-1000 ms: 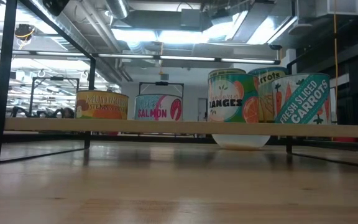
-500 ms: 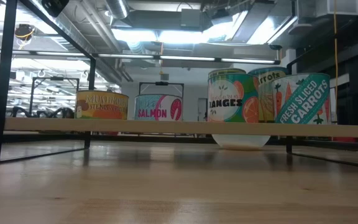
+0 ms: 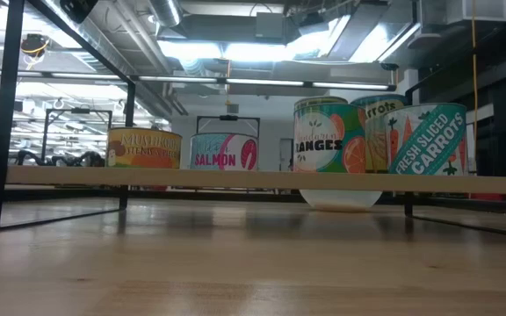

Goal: Pick and place cans onto a shelf
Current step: Put the canned green beans on the shelf

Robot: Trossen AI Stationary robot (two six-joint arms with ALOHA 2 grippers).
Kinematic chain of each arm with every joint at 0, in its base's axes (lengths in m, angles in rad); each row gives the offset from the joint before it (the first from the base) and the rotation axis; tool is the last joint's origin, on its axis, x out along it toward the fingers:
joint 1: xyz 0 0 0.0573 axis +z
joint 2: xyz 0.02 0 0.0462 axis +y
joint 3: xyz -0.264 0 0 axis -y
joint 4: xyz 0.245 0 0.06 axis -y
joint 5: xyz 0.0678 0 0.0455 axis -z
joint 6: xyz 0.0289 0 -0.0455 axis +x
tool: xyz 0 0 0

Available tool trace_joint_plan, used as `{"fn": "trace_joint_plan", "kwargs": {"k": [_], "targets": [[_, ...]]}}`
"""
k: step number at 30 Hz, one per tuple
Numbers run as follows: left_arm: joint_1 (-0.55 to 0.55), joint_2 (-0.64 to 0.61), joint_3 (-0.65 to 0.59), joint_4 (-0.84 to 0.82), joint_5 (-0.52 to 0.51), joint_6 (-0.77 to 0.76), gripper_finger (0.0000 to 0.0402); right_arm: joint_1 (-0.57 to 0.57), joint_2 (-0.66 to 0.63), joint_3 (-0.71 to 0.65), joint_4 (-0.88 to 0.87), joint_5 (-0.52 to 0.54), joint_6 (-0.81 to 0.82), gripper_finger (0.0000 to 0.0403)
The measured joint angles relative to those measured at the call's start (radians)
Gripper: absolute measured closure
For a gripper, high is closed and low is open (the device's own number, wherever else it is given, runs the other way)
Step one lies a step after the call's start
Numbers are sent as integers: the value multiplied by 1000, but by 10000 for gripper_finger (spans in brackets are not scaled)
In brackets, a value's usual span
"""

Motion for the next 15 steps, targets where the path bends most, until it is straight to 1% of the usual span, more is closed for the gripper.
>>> {"fn": "trace_joint_plan", "kwargs": {"k": [3, 7, 9, 15], "targets": [[0, 0, 0, 0, 0, 22, 399, 2, -26, -73, -1, 0, 60, 279], [0, 0, 0, 0, 0, 27, 398, 2, -77, -180, -6, -54, 152, 279], [0, 0, 0, 0, 0, 27, 399, 2, -91, -205, -5, -46, 192, 279], [0, 0, 0, 0, 0, 27, 399, 2, -100, -253, 55, -29, 225, 279]]}}
